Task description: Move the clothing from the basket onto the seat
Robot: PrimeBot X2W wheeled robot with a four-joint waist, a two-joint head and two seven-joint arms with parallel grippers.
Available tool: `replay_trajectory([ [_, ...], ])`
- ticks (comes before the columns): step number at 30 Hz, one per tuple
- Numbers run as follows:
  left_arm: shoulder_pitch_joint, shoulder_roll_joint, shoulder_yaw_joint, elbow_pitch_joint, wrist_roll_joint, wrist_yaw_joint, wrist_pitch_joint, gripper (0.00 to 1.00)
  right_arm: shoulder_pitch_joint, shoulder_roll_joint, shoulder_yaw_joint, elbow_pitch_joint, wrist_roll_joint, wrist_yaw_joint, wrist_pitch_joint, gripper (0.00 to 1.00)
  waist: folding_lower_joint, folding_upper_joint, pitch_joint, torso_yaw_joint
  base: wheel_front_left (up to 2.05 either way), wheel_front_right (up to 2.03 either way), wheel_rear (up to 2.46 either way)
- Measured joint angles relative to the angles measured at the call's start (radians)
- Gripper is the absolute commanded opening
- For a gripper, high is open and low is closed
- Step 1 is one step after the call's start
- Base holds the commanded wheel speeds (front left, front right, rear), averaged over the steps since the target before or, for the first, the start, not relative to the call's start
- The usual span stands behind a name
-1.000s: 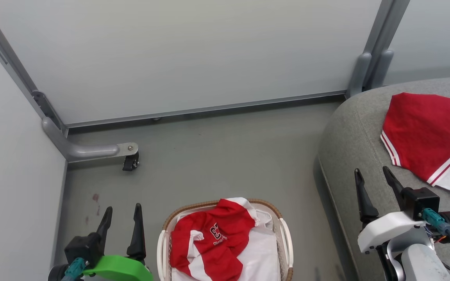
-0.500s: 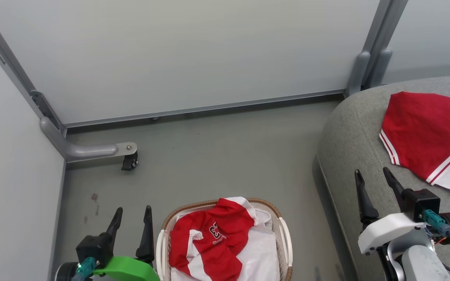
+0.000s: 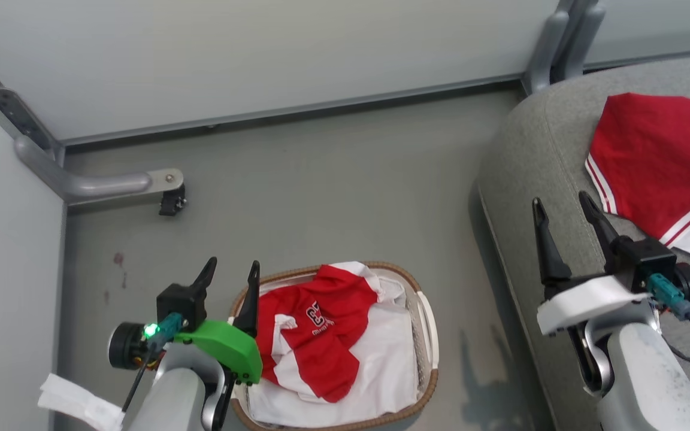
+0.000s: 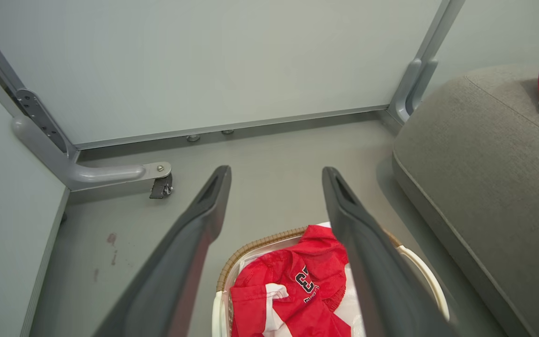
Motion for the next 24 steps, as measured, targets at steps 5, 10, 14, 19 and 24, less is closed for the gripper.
replay_trajectory([
  [5, -0.113, 0.016, -0.032, 0.106, 0.024, -0.001, 0.000, 1.00, -0.075, -0.001, 0.027, -0.042, 0.022, 0.000, 0.000, 1.00, 0.0000, 0.0000, 0.090, -0.031, 0.00, 0.00, 0.00],
  [10, -0.208, 0.043, -0.076, 0.209, 0.043, -0.002, 0.000, 1.00, -0.131, -0.001, 0.044, -0.072, 0.063, 0.000, 0.000, 1.00, 0.0001, 0.0000, 0.196, -0.073, 0.00, 0.00, 0.00],
  [14, -0.268, 0.062, -0.117, 0.271, 0.047, -0.002, 0.000, 1.00, -0.164, -0.001, 0.061, -0.083, 0.089, 0.000, 0.000, 1.00, 0.0001, 0.0000, 0.280, -0.109, 0.00, 0.00, 0.00],
  [19, -0.342, 0.092, -0.192, 0.332, 0.050, -0.003, 0.000, 1.00, -0.210, -0.002, 0.091, -0.102, 0.127, 0.000, 0.000, 1.00, 0.0001, 0.0000, 0.396, -0.167, 0.00, 0.00, 0.00],
  [24, -0.404, 0.111, -0.264, 0.384, 0.055, -0.003, 0.000, 1.00, -0.241, -0.002, 0.109, -0.116, 0.149, 0.000, 0.000, 1.00, 0.0002, 0.0000, 0.478, -0.213, 0.00, 0.00, 0.00],
])
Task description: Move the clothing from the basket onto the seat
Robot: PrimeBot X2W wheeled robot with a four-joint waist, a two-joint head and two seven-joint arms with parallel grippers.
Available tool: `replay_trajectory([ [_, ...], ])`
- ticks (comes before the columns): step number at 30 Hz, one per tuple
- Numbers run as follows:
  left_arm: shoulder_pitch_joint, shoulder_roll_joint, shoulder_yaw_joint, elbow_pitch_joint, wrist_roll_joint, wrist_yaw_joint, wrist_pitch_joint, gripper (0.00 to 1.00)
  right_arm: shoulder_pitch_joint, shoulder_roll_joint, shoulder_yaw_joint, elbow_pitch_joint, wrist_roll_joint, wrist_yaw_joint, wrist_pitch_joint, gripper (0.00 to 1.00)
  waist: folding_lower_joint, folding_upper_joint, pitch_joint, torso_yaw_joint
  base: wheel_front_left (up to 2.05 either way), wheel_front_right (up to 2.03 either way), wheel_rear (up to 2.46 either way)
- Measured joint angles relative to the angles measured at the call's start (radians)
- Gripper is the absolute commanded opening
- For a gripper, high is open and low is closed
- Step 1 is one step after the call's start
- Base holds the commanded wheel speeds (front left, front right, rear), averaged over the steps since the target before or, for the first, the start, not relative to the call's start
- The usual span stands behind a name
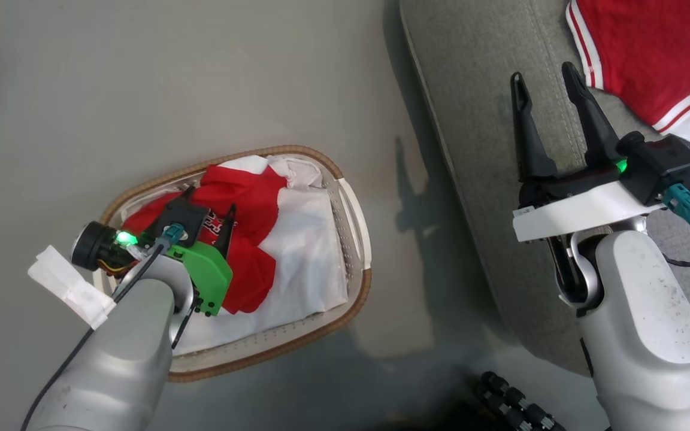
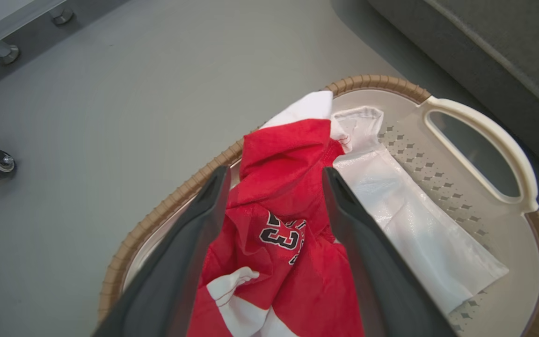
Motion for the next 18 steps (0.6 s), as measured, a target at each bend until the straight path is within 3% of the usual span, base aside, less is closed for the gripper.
replay_trajectory([
  [16, -0.157, 0.039, -0.107, 0.127, -0.045, 0.000, 0.031, 1.00, -0.060, 0.000, 0.043, -0.013, 0.029, 0.000, 0.000, 1.00, 0.0000, 0.0000, 0.172, -0.104, 0.00, 0.00, 0.00],
  [17, -0.161, 0.038, -0.110, 0.134, -0.048, 0.000, 0.035, 0.96, -0.061, 0.000, 0.043, -0.013, 0.029, 0.000, 0.000, 1.00, 0.0000, 0.0000, 0.176, -0.107, 0.00, 0.00, 0.00],
  [18, -0.163, 0.037, -0.115, 0.140, -0.054, 0.000, 0.037, 0.49, -0.062, 0.000, 0.044, -0.013, 0.029, 0.000, 0.000, 1.00, 0.0000, 0.0000, 0.181, -0.109, 0.00, 0.00, 0.00],
])
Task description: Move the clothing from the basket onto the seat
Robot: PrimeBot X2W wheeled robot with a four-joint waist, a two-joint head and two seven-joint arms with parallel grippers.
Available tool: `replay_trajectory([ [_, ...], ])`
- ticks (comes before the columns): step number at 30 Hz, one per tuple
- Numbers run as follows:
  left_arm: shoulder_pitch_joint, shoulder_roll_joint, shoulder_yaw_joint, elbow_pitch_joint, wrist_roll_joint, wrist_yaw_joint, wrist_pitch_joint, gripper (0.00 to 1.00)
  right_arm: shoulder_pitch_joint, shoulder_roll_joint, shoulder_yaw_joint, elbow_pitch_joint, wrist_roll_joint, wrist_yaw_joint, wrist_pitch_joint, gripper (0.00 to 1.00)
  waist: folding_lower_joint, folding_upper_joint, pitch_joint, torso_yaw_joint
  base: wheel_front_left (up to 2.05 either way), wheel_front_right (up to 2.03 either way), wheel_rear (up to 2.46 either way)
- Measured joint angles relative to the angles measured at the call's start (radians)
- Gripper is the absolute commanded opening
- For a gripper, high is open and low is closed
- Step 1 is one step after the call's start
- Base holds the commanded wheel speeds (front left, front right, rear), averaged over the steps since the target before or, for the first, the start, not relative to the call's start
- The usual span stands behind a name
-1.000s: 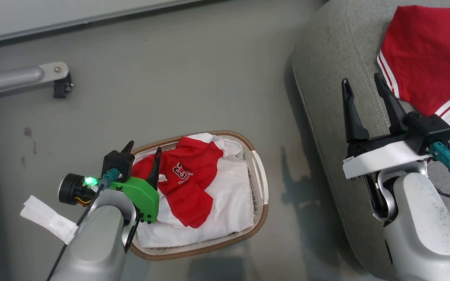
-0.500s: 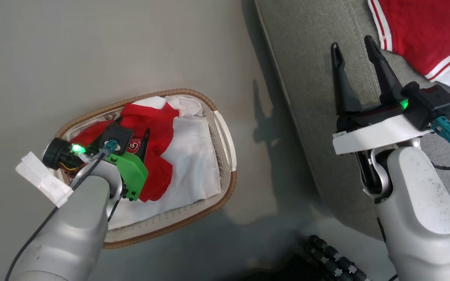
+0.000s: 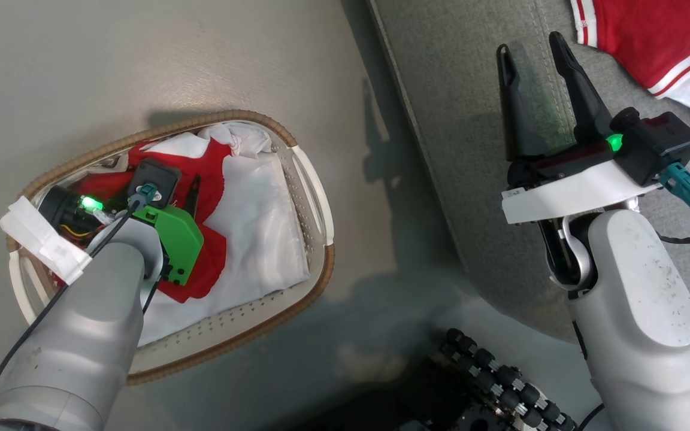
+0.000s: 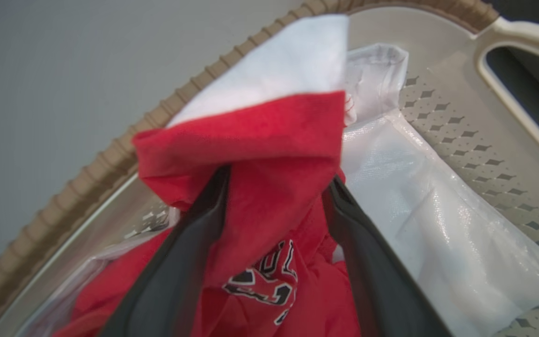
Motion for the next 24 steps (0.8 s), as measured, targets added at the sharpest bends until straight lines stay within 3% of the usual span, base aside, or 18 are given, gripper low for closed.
replay_trajectory([
  [1, 0.000, -0.001, -0.004, 0.005, -0.005, 0.000, 0.001, 0.38, -0.002, 0.000, 0.001, 0.000, 0.002, 0.000, 0.000, 1.00, 0.0000, 0.0000, 0.004, -0.002, 0.00, 0.00, 0.00],
  [2, -0.001, -0.002, -0.008, 0.009, -0.011, 0.000, 0.003, 0.00, -0.004, 0.000, 0.001, 0.000, 0.004, 0.000, 0.000, 1.00, 0.0000, 0.0000, 0.006, -0.004, 0.00, 0.00, 0.00],
  [16, 0.028, -0.021, -0.048, -0.020, -0.089, 0.000, -0.029, 0.00, -0.003, 0.000, -0.014, 0.025, -0.015, 0.000, 0.000, 1.00, -0.0001, 0.0000, -0.037, 0.022, 0.00, 0.00, 0.00],
  [24, 0.097, -0.016, -0.058, -0.174, -0.124, 0.000, -0.036, 0.00, 0.049, 0.001, -0.043, 0.056, -0.073, 0.000, 0.000, 1.00, -0.0001, 0.0000, -0.129, 0.061, 0.00, 0.00, 0.00],
])
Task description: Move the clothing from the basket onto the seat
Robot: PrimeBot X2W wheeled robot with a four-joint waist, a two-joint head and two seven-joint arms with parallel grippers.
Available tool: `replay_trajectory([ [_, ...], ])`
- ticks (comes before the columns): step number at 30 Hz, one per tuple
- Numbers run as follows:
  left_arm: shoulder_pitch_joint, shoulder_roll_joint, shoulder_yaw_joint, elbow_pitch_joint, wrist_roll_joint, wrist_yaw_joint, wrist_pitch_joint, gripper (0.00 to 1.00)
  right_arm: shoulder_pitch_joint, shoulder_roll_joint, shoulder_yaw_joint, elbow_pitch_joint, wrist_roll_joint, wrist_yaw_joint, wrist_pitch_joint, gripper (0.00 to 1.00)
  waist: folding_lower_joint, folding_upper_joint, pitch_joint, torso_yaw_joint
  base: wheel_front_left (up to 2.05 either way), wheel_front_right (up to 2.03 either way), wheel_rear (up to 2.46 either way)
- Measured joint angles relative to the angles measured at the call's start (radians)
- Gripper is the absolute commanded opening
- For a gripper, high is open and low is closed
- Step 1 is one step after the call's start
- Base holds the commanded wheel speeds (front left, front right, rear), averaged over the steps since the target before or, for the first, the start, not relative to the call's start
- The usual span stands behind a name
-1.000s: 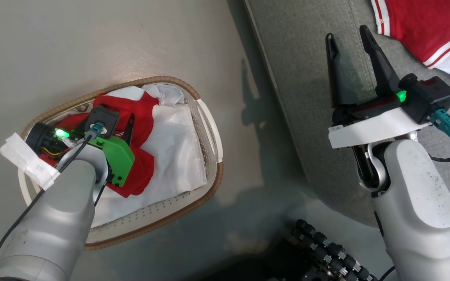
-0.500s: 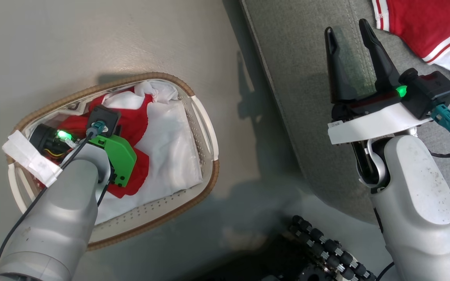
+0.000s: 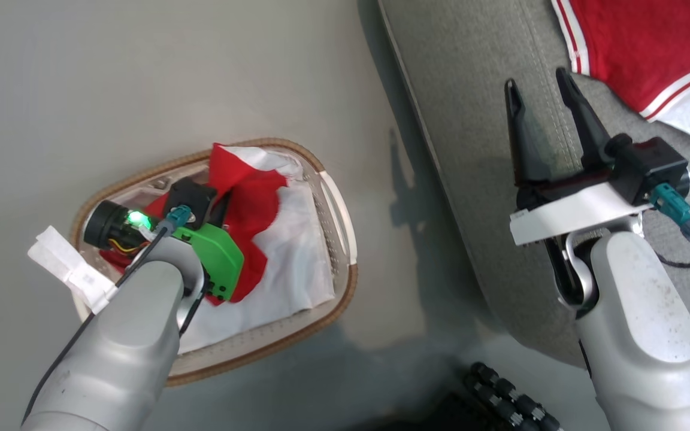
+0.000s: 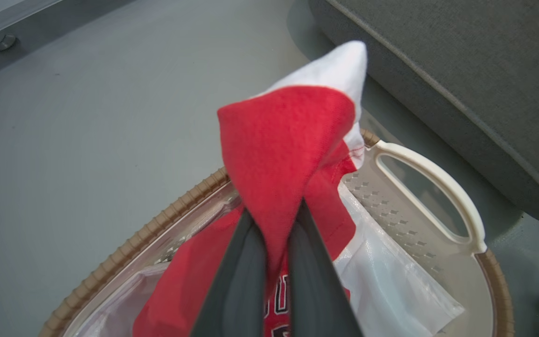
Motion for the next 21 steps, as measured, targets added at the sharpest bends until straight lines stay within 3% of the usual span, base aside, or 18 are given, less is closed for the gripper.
replay_trajectory([
  [15, 0.124, 0.065, 0.040, -0.432, 0.033, 0.000, -0.001, 0.00, 0.194, 0.001, -0.048, 0.071, -0.086, 0.000, 0.000, 1.00, -0.0001, 0.0000, -0.286, 0.099, 0.00, 0.00, 0.00],
  [21, 0.138, 0.095, 0.032, -0.523, 0.036, 0.000, -0.001, 0.00, 0.275, 0.001, -0.041, 0.087, -0.102, 0.000, 0.000, 1.00, -0.0001, 0.0000, -0.424, 0.130, 0.00, 0.00, 0.00],
])
